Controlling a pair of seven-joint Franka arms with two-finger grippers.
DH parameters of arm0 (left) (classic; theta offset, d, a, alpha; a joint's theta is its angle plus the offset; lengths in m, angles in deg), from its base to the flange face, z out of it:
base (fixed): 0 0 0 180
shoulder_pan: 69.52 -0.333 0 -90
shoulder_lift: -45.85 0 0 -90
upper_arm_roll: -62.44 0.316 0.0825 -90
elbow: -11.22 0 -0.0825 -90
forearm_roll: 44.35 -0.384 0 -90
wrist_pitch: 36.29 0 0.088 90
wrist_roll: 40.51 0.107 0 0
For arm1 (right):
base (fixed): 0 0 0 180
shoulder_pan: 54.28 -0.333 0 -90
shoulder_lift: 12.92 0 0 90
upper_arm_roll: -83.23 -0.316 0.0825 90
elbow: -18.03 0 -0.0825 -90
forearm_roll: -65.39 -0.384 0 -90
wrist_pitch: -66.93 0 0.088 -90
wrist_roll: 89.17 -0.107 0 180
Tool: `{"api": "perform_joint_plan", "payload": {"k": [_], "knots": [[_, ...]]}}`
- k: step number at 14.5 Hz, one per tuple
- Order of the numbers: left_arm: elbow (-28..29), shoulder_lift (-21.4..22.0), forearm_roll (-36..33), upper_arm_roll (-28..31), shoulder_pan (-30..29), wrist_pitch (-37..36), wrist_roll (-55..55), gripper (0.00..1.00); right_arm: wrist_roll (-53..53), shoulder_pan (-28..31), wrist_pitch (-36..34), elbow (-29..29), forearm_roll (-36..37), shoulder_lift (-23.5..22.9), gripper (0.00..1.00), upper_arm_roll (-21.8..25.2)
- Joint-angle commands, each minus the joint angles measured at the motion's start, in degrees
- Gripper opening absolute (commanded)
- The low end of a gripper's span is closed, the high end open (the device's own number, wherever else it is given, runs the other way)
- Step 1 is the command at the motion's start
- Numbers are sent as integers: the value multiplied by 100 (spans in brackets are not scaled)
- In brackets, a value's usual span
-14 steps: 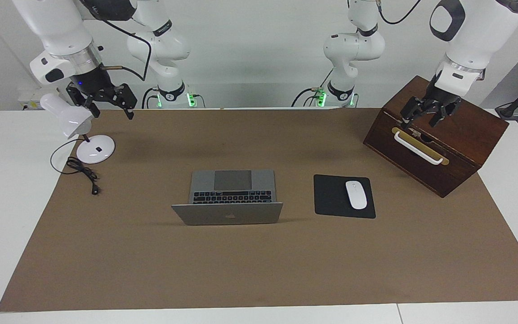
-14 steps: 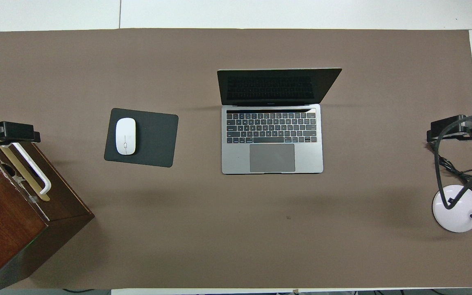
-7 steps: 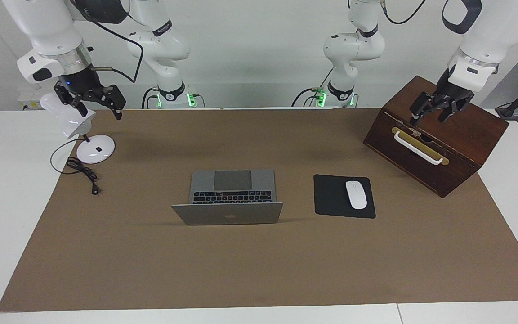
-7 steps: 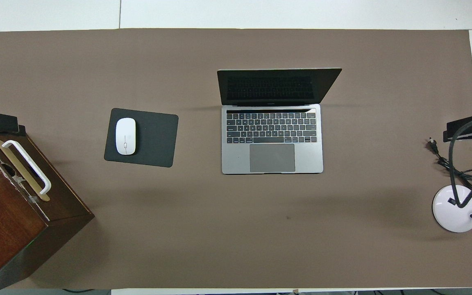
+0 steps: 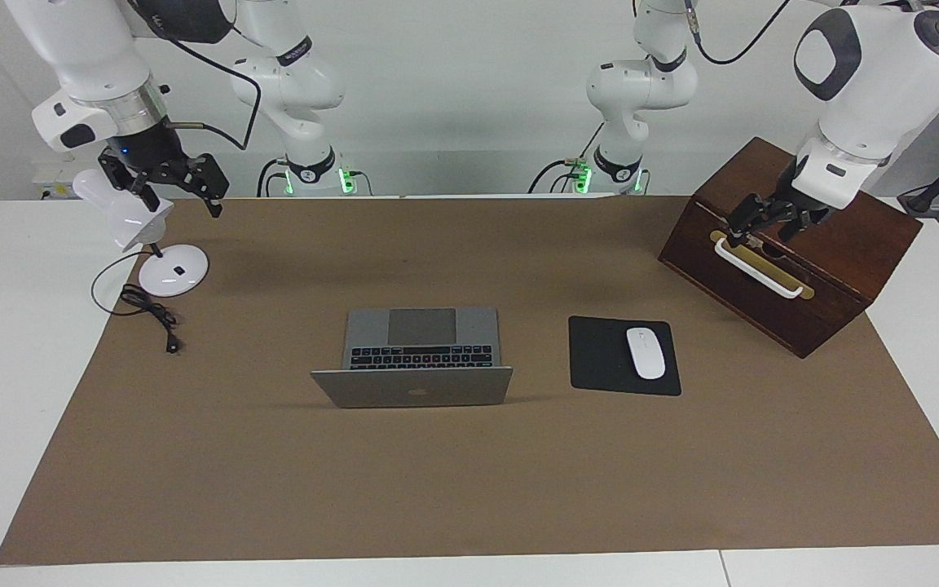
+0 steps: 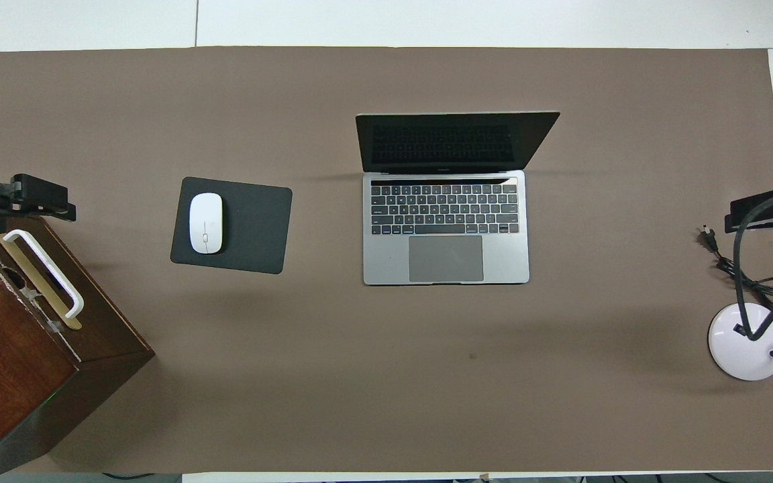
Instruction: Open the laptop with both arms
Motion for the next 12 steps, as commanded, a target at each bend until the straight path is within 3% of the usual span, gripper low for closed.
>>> {"api": "perform_joint_plan", "payload": {"k": [1, 4, 12], "knots": [[-40, 22, -150, 27, 127, -137, -2, 100, 53, 48, 11, 134, -23, 120, 100, -33], [-58, 22, -142, 27, 48, -137, 515, 100, 61, 48, 20, 134, -23, 112, 100, -33], [-75, 40, -133, 63, 48, -453, 508, 100, 53, 48, 37, 186, -40, 129, 100, -33]]}}
